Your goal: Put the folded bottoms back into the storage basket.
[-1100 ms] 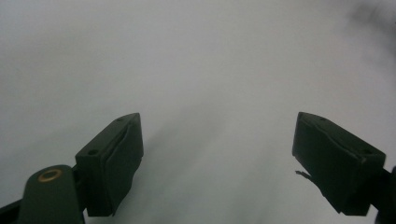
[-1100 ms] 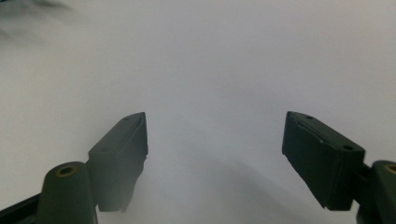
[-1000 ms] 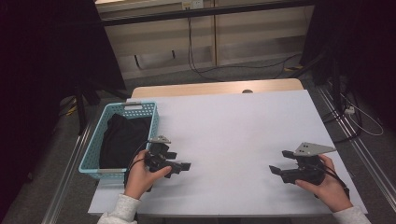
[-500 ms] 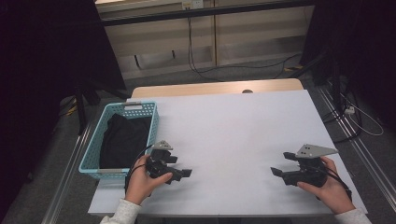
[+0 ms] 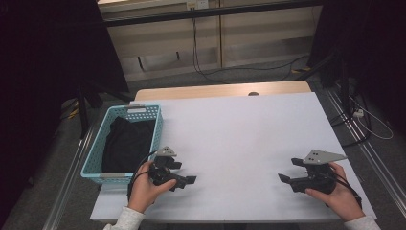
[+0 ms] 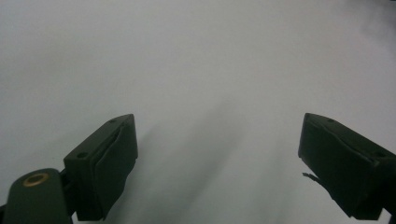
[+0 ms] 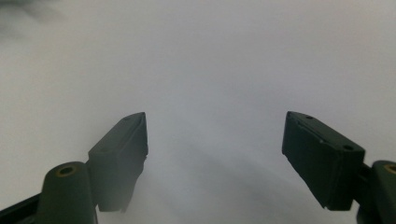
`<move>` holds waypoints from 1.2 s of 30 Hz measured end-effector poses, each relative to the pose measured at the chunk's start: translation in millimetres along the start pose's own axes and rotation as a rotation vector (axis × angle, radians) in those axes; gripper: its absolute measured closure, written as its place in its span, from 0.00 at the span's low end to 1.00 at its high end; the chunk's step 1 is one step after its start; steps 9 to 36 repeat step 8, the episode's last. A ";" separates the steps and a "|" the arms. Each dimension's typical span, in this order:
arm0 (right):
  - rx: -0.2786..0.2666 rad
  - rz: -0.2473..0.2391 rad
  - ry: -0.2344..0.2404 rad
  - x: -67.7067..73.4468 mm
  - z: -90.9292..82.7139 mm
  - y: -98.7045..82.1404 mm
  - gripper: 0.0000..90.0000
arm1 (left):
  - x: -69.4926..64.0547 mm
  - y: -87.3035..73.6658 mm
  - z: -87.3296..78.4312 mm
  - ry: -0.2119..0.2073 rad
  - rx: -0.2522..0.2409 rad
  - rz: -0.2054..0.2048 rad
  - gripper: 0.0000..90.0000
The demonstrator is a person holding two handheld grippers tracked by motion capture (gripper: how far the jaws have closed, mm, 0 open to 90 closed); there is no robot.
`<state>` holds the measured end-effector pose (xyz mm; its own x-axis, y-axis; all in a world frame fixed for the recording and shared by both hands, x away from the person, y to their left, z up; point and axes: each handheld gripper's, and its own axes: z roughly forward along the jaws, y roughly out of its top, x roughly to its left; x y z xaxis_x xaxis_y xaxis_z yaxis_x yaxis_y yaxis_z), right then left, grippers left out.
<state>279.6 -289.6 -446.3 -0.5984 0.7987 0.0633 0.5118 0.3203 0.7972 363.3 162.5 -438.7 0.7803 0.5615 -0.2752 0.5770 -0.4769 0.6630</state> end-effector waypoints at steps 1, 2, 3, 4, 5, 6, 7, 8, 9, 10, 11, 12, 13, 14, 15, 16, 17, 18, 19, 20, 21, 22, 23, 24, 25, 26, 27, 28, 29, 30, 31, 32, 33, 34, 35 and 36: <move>0.000 -0.002 0.001 0.0 0.5 -0.1 0.24 | 0.2 -0.1 0.2 -0.003 -0.006 -0.002 0.13; 0.000 -0.003 0.000 0.1 1.0 -0.1 0.24 | 0.5 0.0 -0.2 -0.001 -0.006 -0.003 0.13; 0.000 -0.003 0.001 0.2 1.2 -0.1 0.24 | 0.6 0.0 -0.4 -0.002 -0.005 -0.003 0.13; -0.001 -0.002 0.000 0.2 1.2 -0.1 0.24 | 0.6 -0.3 0.1 -0.002 -0.009 -0.006 0.13; -0.001 -0.002 0.000 0.2 1.3 -0.2 0.24 | 0.7 -0.4 0.1 -0.001 -0.009 -0.006 0.13; 0.000 -0.002 0.001 0.2 1.4 -0.2 0.24 | 0.7 -0.4 0.3 -0.001 -0.010 -0.006 0.13; 0.002 0.000 0.002 0.3 1.8 -0.3 0.24 | 0.6 -0.2 0.6 -0.002 -0.010 -0.005 0.13; 0.002 0.001 0.002 0.6 2.4 -0.4 0.24 | 0.8 -0.1 1.0 -0.001 -0.010 -0.002 0.13; 0.002 0.001 0.002 0.6 2.4 -0.4 0.24 | 0.8 -0.1 1.0 -0.001 -0.010 -0.002 0.13; 0.002 0.001 0.002 0.6 2.4 -0.4 0.24 | 0.8 -0.1 1.0 -0.001 -0.010 -0.002 0.13; 0.002 0.001 0.002 0.6 2.4 -0.4 0.24 | 0.8 -0.1 1.0 -0.001 -0.010 -0.002 0.13; 0.002 0.001 0.002 0.6 2.4 -0.4 0.24 | 0.8 -0.1 1.0 -0.001 -0.010 -0.002 0.13; 0.002 0.001 0.002 0.6 2.4 -0.4 0.24 | 0.8 -0.1 1.0 -0.001 -0.010 -0.002 0.13; 0.002 0.001 0.002 0.6 2.4 -0.4 0.24 | 0.8 -0.1 1.0 -0.001 -0.010 -0.002 0.13; 0.002 0.001 0.002 0.6 2.4 -0.4 0.24 | 0.8 -0.1 1.0 -0.001 -0.010 -0.002 0.13; 0.002 0.001 0.002 0.6 2.4 -0.4 0.24 | 0.8 -0.1 1.0 -0.001 -0.010 -0.002 0.13; 0.002 0.001 0.002 0.6 2.4 -0.4 0.24 | 0.8 -0.1 1.0 -0.001 -0.010 -0.002 0.13; 0.002 0.001 0.002 0.6 2.4 -0.4 0.24 | 0.8 -0.1 1.0 -0.001 -0.010 -0.002 0.13; 0.002 0.001 0.002 0.6 2.4 -0.4 0.24 | 0.8 -0.1 1.0 -0.001 -0.010 -0.002 0.13; 0.002 0.001 0.002 0.6 2.4 -0.4 0.24 | 0.8 -0.1 1.0 -0.001 -0.010 -0.002 0.13; 0.002 0.001 0.002 0.6 2.4 -0.4 0.24 | 0.8 -0.1 1.0 -0.001 -0.010 -0.002 0.13; 0.002 0.001 0.002 0.6 2.4 -0.4 0.24 | 0.8 -0.1 1.0 -0.001 -0.010 -0.002 0.13; 0.002 0.001 0.002 0.6 2.4 -0.4 0.24 | 0.8 -0.1 1.0 -0.001 -0.010 -0.002 0.13; 0.002 0.001 0.002 0.6 2.4 -0.4 0.24 | 0.8 -0.1 1.0 -0.001 -0.010 -0.002 0.13; 0.002 0.001 0.002 0.6 2.4 -0.4 0.24 | 0.8 -0.1 1.0 -0.001 -0.010 -0.002 0.13; 0.002 0.001 0.002 0.6 2.4 -0.4 0.24 | 0.8 -0.1 1.0 -0.001 -0.010 -0.002 0.13; 0.002 0.001 0.002 0.6 2.4 -0.4 0.24 | 0.8 -0.1 1.0 -0.001 -0.010 -0.002 0.13; 0.002 0.001 0.002 0.6 2.4 -0.4 0.24 | 0.8 -0.1 1.0 -0.001 -0.010 -0.002 0.13; 0.002 0.001 0.002 0.6 2.4 -0.4 0.24 | 0.8 -0.1 1.0 -0.001 -0.010 -0.002 0.13; 0.002 0.001 0.002 0.6 2.4 -0.4 0.24 | 0.8 -0.1 1.0 -0.001 -0.010 -0.002 0.13; 0.002 0.001 0.002 0.6 2.4 -0.4 0.24 | 0.8 -0.1 1.0 -0.001 -0.010 -0.002 0.13; 0.002 0.001 0.002 0.6 2.4 -0.4 0.24 | 0.8 -0.1 1.0 -0.001 -0.010 -0.002 0.13; 0.002 0.001 0.002 0.6 2.4 -0.4 0.24 | 0.8 -0.1 1.0 -0.001 -0.010 -0.002 0.13; 0.002 0.001 0.002 0.6 2.4 -0.4 0.24 | 0.8 -0.1 1.0 -0.001 -0.010 -0.002 0.13; 0.002 0.001 0.002 0.6 2.4 -0.4 0.24 | 0.8 -0.1 1.0 -0.001 -0.010 -0.002 0.13; 0.002 0.001 0.002 0.6 2.4 -0.4 0.24 | 0.8 -0.1 1.0 -0.001 -0.010 -0.002 0.13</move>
